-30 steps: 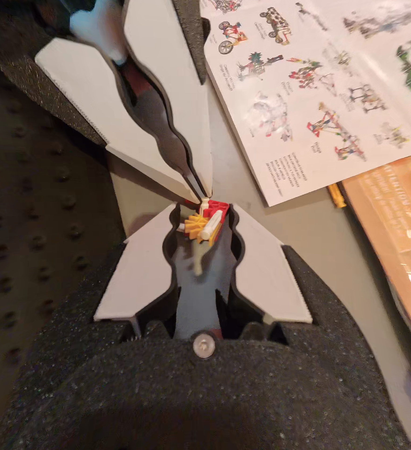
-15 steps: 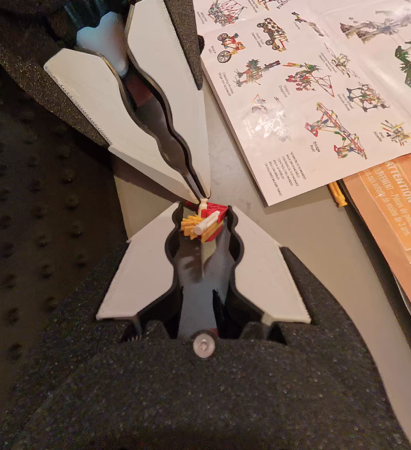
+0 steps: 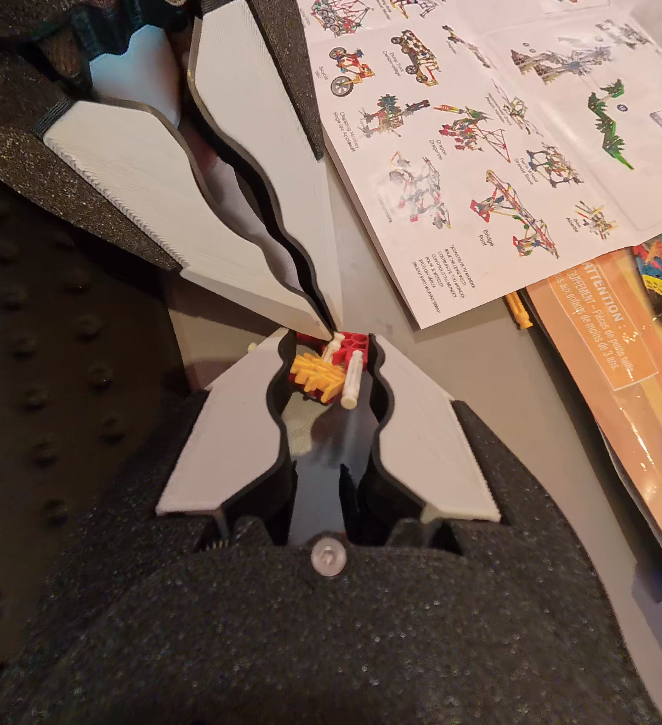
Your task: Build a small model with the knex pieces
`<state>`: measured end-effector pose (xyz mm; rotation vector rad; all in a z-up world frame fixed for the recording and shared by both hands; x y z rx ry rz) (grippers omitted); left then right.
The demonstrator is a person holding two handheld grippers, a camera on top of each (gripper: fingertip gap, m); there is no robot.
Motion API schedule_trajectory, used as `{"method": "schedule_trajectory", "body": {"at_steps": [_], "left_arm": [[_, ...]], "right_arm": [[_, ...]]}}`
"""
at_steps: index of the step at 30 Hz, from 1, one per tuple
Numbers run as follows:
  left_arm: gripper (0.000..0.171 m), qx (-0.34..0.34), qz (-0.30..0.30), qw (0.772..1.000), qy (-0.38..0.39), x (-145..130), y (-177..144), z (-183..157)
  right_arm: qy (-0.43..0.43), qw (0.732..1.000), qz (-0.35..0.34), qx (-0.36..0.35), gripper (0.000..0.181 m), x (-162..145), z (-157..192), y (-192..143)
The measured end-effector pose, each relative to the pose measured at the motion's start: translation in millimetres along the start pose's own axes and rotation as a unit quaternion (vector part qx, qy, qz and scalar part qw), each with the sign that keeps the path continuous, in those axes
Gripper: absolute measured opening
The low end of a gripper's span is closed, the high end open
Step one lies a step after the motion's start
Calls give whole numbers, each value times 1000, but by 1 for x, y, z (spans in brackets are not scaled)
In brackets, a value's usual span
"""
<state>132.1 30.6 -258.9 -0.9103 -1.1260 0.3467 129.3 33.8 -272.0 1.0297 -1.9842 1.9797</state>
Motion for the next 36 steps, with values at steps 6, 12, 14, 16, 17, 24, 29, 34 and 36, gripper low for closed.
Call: {"method": "schedule_trajectory", "body": {"at_steps": [6, 12, 14, 16, 17, 24, 29, 34, 36], "left_arm": [[0, 25, -2, 1000, 9, 1, 0, 2], [0, 57, 13, 998, 36, 0, 2, 2], [0, 75, 21, 996, 49, -1, 3, 3], [0, 67, 9, 996, 55, 2, 1, 0], [0, 68, 12, 996, 62, 1, 1, -1], [20, 3, 5, 998, 56, -2, -3, -1], [15, -102, 10, 994, 29, -4, -3, -7], [22, -167, 8, 986, 12, -2, -5, -3], [24, -186, 4, 983, 4, 0, -6, -4]], "right_arm": [[11, 999, -4, -47, 37, -1, -6, -3], [46, 999, -25, -4, 36, -5, -5, -13], [48, 998, -37, 11, 35, -4, -1, -17], [40, 999, -23, -5, 34, -8, -3, -15], [33, 999, -18, -9, 34, -9, -1, -14], [-3, 1000, -8, -4, 32, -11, 8, -11], [-14, 1000, -10, -5, 31, -11, 10, -11], [-19, 999, -27, -1, 31, -8, 11, -15], [-21, 999, -34, -6, 31, -7, 11, -16]]}}
Point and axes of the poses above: each gripper's, where its closed fingertips meet, y out along the fingers, x out of its top, z = x × y across the jaws, the point moved 1 cm from there along -y, back along the fingers, and after that the axes turned 13 degrees about z, right-handed, at the moved point
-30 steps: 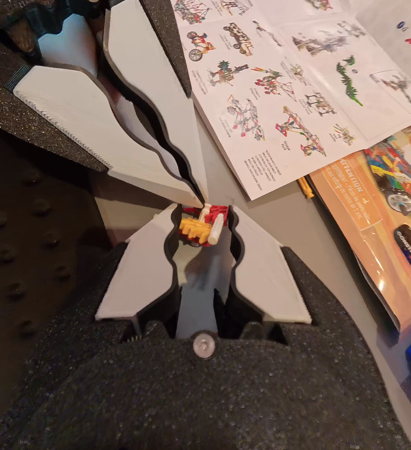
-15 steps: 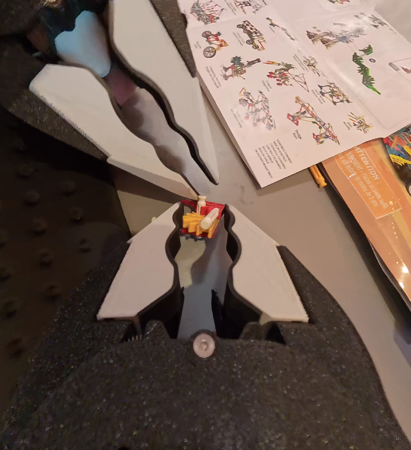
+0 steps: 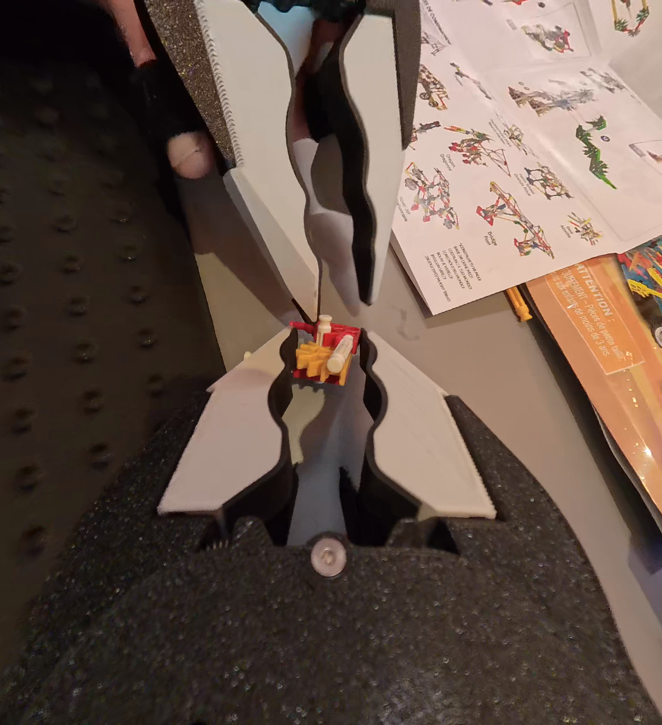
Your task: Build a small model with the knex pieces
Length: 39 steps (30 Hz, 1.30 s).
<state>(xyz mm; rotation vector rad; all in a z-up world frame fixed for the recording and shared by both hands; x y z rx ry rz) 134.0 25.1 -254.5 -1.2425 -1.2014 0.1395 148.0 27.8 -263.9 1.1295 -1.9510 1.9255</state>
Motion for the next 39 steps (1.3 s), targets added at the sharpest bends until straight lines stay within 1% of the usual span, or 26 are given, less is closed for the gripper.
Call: {"method": "schedule_trajectory", "body": {"at_steps": [2, 3, 4, 5, 6, 8, 10, 13, 22, 28, 35, 39], "left_arm": [[24, -21, -8, 1000, -10, 0, 1, -2], [31, -37, -18, 999, -16, 2, -2, -4], [31, -59, -32, 997, -26, 6, -5, -8], [32, -56, -34, 997, -32, 6, -6, -5], [31, -38, -22, 999, -30, 2, -3, -1], [29, -39, -16, 999, -26, 4, 1, -5], [23, -47, -16, 998, -25, 7, 4, -11], [22, -50, -37, 997, -33, 12, 2, -10], [18, -46, -29, 998, -18, 13, 7, -16], [17, -44, -28, 999, -1, 15, 9, -18], [15, -40, -30, 998, 26, 16, 9, -21], [15, -33, -60, 997, 32, 23, 6, -21]], "right_arm": [[-4, 1000, -3, -4, 31, 0, 0, -1], [-5, 1000, -7, -4, 31, 1, 1, -2], [-8, 1000, -9, -6, 31, 1, 1, -2], [-12, 1000, -13, -10, 31, 2, 1, -3], [-16, 1000, -19, -15, 31, 3, 1, -5], [-21, 999, -28, -26, 31, 4, 1, -7], [-27, 998, -30, -40, 30, 4, 0, -8], [-34, 997, -43, -59, 30, 6, 0, -12], [-65, 993, -35, -94, 26, 2, 3, -13], [-71, 991, -35, -106, 23, 1, 3, -15], [-77, 991, -43, -101, 22, 1, 5, -17], [-61, 991, -64, -100, 22, 3, 0, -24]]}}
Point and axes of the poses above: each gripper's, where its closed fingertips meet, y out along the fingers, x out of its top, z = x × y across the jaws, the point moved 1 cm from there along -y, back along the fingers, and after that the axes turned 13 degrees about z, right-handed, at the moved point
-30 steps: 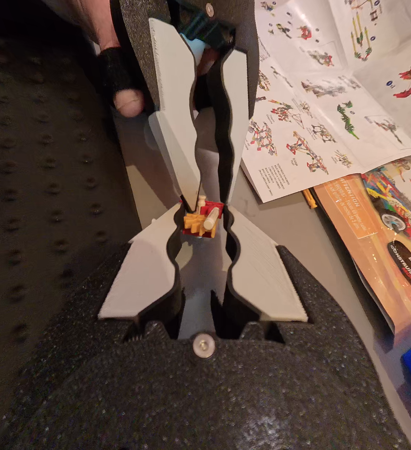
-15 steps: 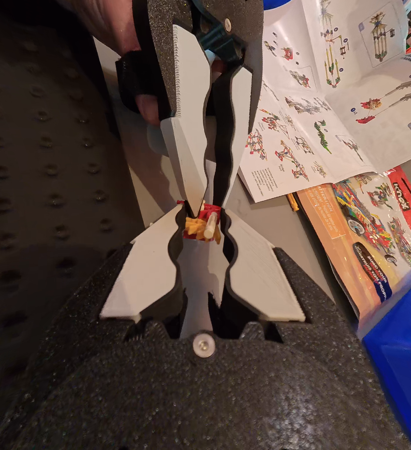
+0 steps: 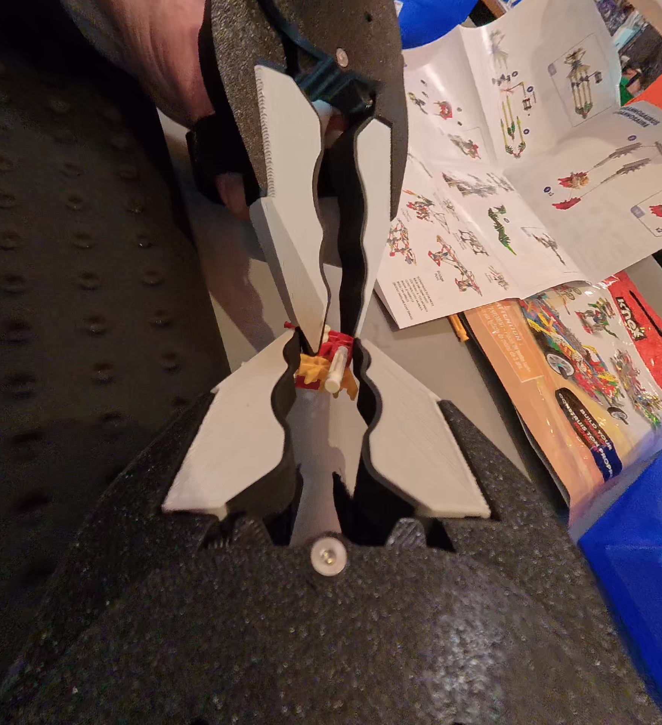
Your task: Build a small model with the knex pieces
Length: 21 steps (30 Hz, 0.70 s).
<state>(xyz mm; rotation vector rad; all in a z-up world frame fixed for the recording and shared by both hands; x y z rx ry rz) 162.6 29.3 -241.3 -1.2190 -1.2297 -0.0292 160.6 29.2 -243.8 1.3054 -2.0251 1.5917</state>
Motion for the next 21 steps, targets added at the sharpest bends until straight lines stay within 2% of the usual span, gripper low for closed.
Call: {"method": "schedule_trajectory", "body": {"at_steps": [13, 18, 19, 20, 21], "left_arm": [[13, -10, -42, 998, 51, 13, -10, -8], [13, -36, -68, 996, 52, 19, -15, -11], [15, -53, -82, 994, 39, 23, -15, -12], [14, -103, -100, 989, 35, 30, -17, -24], [15, -105, -95, 989, 42, 29, -16, -23]], "right_arm": [[-7, 998, -56, 0, 22, 11, -1, -16], [-4, 996, -85, -1, 22, 17, -3, -23], [-7, 994, -106, 15, 19, 22, 1, -28], [-16, 991, -127, 37, 11, 27, 8, -32], [-20, 992, -121, 30, 11, 25, 8, -31]]}}
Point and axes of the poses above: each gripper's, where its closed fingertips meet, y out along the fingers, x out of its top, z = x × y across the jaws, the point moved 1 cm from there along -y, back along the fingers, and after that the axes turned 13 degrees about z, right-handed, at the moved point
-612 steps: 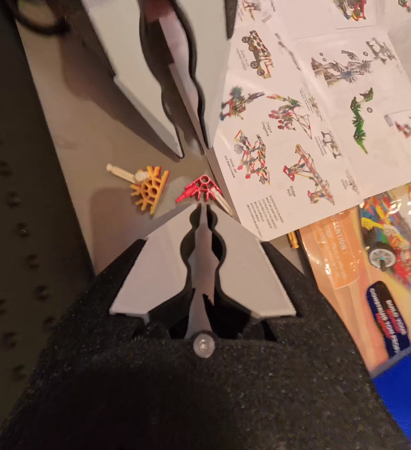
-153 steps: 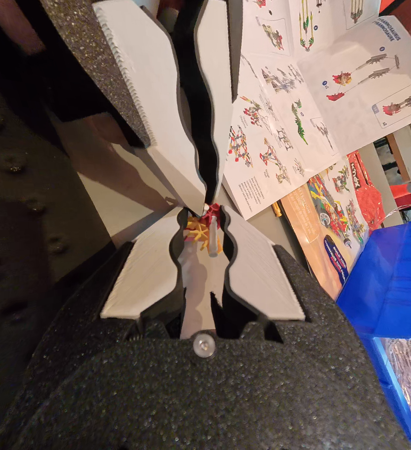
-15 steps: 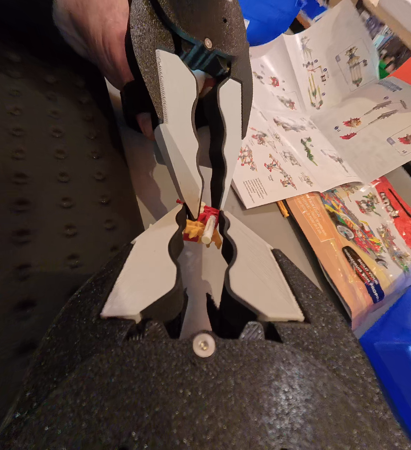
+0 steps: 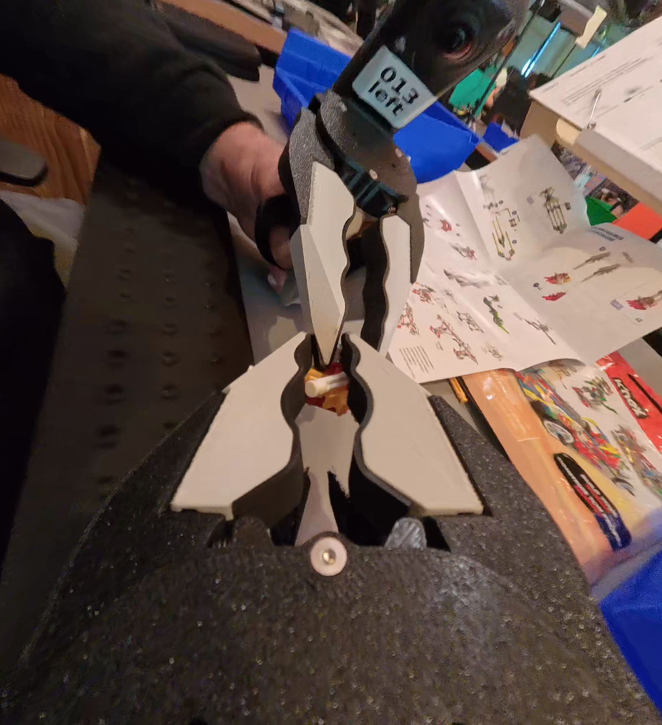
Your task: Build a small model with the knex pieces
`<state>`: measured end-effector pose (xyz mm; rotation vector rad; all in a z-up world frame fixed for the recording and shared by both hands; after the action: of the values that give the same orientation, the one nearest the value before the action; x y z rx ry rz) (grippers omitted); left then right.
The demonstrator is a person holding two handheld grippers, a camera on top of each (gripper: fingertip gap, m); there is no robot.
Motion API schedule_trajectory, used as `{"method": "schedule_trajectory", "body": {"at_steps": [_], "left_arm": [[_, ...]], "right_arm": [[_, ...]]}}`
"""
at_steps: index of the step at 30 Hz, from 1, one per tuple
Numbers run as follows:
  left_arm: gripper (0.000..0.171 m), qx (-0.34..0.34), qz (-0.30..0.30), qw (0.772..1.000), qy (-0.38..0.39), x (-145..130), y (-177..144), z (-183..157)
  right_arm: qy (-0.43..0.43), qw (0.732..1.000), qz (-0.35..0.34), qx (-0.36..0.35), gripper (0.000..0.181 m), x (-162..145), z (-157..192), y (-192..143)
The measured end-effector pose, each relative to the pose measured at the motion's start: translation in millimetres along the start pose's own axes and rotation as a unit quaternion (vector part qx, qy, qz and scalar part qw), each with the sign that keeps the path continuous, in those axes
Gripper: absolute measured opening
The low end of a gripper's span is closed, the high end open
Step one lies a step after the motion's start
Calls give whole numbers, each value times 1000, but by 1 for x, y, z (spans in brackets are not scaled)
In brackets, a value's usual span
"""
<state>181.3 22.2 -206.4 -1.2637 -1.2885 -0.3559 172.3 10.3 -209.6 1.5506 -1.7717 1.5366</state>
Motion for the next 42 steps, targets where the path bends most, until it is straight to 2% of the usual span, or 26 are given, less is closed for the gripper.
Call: {"method": "schedule_trajectory", "body": {"at_steps": [3, 5, 7, 9, 13, 15, 17, 21, 25, 32, 42], "left_arm": [[16, 28, 3, 1000, -4, -2, -3, 10], [18, 51, 31, 998, 12, -10, -1, 16], [19, 54, 24, 998, 7, -6, -4, 15], [20, 107, 48, 992, 41, -9, -5, 23], [16, 166, 86, 980, 67, -25, -10, 33], [16, 165, 79, 981, 60, -26, -15, 32], [16, 189, 107, 972, 84, -32, -16, 37], [16, 212, 122, 962, 118, -35, -14, 38], [16, 211, 131, 959, 136, -38, -12, 35], [16, 187, 157, 959, 145, -49, -4, 30], [16, 190, 162, 956, 153, -51, -3, 26]], "right_arm": [[17, 1000, 13, -10, 14, -5, -7, 5], [17, 999, 32, -10, 15, -11, -8, 10], [45, 999, 14, -1, 18, -8, -12, 6], [50, 998, 25, -4, 23, -13, -16, 7], [68, 997, 29, -18, 34, -18, -23, 4], [82, 996, 28, -13, 35, -19, -26, 2], [77, 996, 50, -13, 32, -23, -24, 8], [77, 992, 95, -17, 33, -31, -24, 18], [78, 990, 119, 17, 29, -34, -17, 26], [122, 973, 145, 134, 29, -41, -10, 32], [116, 973, 142, 143, 28, -40, -7, 32]]}}
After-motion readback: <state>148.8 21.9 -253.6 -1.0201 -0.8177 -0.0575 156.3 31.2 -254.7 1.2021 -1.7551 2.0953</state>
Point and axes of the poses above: each gripper's, where its closed fingertips meet, y out along the fingers, x out of its top, z = x × y across the jaws, the point moved 1 cm from there along -y, back along the fingers, and after that the axes turned 13 degrees about z, right-handed, at the moved point
